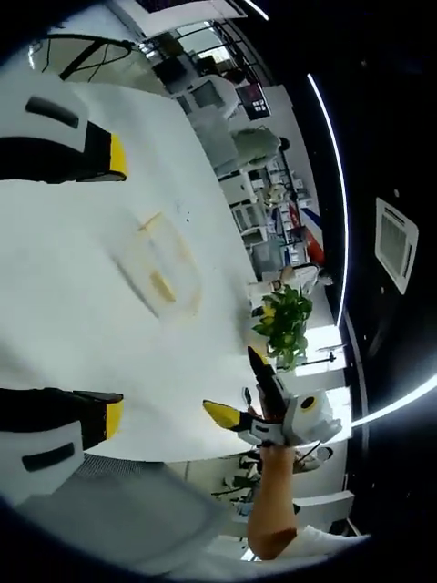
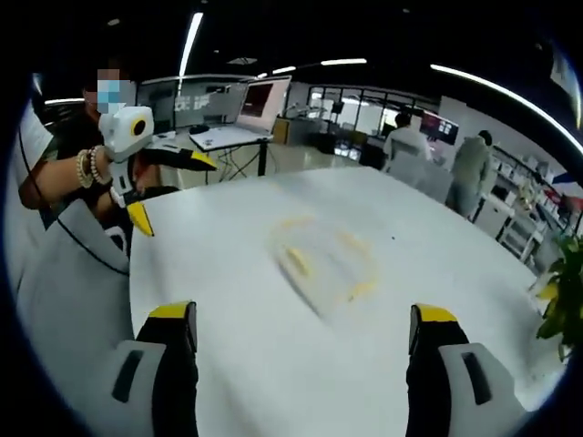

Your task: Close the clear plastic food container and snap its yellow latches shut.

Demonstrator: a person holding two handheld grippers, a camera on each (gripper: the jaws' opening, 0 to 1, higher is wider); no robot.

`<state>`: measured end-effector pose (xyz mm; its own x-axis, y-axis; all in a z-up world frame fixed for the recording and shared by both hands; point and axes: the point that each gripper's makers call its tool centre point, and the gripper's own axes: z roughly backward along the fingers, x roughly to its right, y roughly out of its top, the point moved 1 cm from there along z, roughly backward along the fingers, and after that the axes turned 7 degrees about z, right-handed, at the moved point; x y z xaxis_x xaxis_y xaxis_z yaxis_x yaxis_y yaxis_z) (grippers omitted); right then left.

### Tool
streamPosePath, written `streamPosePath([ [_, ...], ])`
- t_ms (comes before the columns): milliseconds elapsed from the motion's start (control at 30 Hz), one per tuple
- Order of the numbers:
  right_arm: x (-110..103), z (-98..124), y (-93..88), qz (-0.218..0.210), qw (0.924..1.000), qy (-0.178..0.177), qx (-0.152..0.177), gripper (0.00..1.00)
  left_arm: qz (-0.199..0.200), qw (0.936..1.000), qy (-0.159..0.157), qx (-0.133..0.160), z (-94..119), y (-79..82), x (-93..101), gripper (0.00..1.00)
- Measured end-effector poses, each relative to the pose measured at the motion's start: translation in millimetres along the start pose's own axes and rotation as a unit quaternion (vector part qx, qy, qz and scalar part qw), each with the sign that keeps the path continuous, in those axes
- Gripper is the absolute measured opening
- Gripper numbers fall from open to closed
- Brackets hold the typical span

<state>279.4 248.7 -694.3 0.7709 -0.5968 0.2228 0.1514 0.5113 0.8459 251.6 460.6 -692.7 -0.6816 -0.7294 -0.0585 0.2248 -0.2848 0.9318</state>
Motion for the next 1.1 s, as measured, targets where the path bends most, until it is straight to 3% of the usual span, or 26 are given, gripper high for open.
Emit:
streamPosePath([
  [267,-20.7,28.3,-8.6,-0.024,0.9970,-0.066,0.032,0.93,0.043,0.9988,0.022,0.000,31.6,-23.4,11.0,0.91],
  [667,-54.6,50.1,-39.1,-0.064,0.9955,-0.070,0.004,0.91,0.063,0.9978,0.021,-0.001,55.3,-42.3,40.5,0.90],
  [767,-53.1,53.8,-44.1,-0.061,0.9953,-0.074,-0.007,0.92,0.063,0.9978,0.020,-0.006,55.4,-47.1,44.7,0.90],
  [867,-45.5,54.2,-45.6,-0.074,0.9936,-0.084,0.002,0.92,0.064,0.9977,0.023,-0.006,55.1,-48.9,43.9,0.90],
  [967,-46.0,50.2,-61.9,-0.079,0.9934,-0.079,-0.027,0.92,0.076,0.9967,0.025,-0.016,52.9,-56.2,44.7,0.90],
  [1100,-50.4,46.6,-67.9,-0.069,0.9942,-0.070,-0.045,0.92,0.061,0.9974,0.029,-0.027,52.7,-59.4,44.1,0.90],
])
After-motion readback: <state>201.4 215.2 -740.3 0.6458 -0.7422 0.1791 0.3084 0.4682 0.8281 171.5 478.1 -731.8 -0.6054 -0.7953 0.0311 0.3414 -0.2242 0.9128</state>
